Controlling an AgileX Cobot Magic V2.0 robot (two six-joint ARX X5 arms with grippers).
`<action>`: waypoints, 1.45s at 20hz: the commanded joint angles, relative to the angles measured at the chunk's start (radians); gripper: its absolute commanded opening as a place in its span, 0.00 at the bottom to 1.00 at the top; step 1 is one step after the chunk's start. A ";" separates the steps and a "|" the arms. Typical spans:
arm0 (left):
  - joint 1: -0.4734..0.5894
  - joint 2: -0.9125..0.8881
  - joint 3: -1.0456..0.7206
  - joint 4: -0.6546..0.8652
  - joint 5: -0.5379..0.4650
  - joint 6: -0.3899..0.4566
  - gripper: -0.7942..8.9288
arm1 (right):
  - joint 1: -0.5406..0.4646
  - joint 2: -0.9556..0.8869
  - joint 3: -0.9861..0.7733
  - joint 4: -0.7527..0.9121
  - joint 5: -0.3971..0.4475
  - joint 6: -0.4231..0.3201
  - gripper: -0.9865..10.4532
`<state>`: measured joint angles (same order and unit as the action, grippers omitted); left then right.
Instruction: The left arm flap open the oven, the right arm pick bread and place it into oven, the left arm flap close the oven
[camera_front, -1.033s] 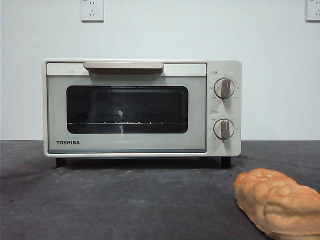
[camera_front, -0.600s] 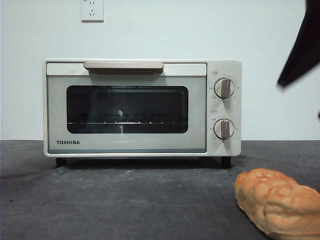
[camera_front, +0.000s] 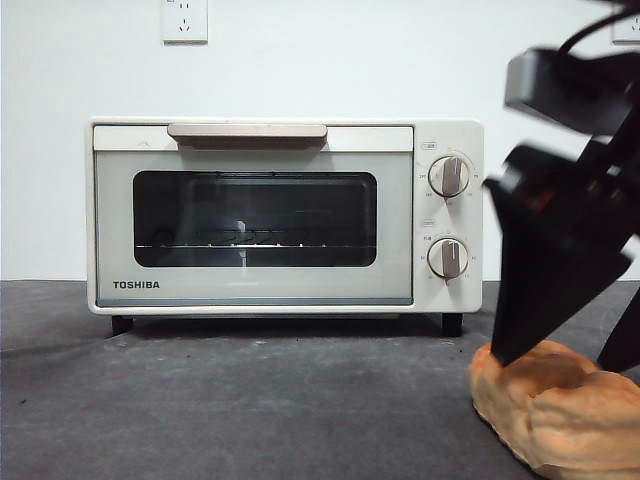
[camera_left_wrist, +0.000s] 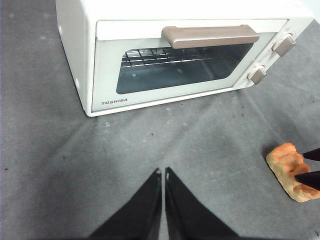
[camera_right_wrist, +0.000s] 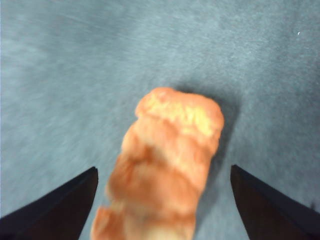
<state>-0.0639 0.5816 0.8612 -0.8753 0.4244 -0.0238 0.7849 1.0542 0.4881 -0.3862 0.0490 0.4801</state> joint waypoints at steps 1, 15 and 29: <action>-0.003 0.005 0.019 0.007 0.004 0.013 0.10 | 0.019 0.059 0.002 0.059 0.005 0.016 0.46; -0.003 0.005 0.019 0.016 0.004 0.011 0.10 | 0.026 0.094 0.012 0.093 0.026 0.015 0.26; -0.212 0.292 0.032 0.516 -0.008 -0.152 0.10 | 0.026 -0.170 0.225 -0.099 0.031 -0.069 0.26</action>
<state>-0.2737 0.8650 0.8707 -0.3756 0.4171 -0.1680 0.7986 0.8780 0.6991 -0.4870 0.0784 0.4244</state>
